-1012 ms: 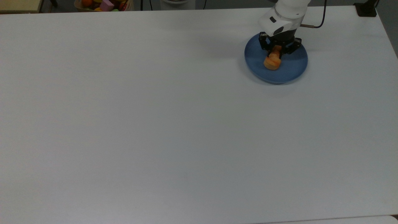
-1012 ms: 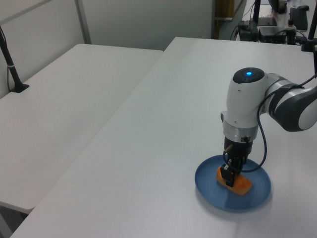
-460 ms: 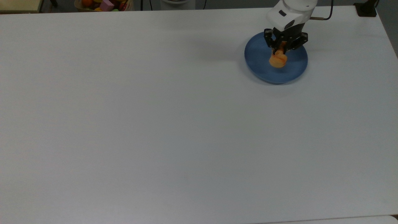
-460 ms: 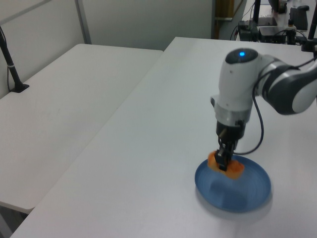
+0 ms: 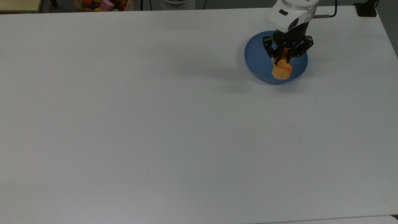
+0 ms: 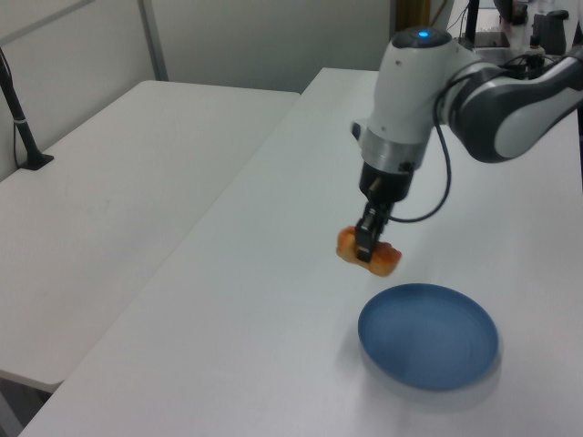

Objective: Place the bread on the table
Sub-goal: 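Lift the bread roll off the plate and carry it beside the plate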

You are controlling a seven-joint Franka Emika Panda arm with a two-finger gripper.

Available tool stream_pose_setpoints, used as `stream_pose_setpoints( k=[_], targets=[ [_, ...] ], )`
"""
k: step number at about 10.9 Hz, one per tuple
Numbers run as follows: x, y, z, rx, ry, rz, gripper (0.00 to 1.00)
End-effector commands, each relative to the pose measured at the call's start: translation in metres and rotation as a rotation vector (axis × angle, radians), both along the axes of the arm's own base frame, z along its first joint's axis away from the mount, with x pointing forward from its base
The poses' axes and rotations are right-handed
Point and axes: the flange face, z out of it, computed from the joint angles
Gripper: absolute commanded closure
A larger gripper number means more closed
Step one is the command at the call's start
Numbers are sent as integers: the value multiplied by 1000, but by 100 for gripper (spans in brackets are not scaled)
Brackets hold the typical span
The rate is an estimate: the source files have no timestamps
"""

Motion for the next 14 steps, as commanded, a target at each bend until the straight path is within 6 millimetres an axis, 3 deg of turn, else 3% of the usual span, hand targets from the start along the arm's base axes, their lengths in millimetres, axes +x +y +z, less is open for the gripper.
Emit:
stream_pose_setpoints(
  k=[1, 4, 9, 10, 12, 14],
  targets=[
    [59, 4, -15, -8, -66, 113, 73],
    [84, 4, -45, 52, -164, 152, 71],
    [93, 17, -108, 39, -248, 237, 65],
    [94, 18, -116, 45, -249, 239, 53],
    [95, 16, -122, 45, -251, 236, 8],
    [95, 16, -121, 43, -253, 238, 0]
  ],
)
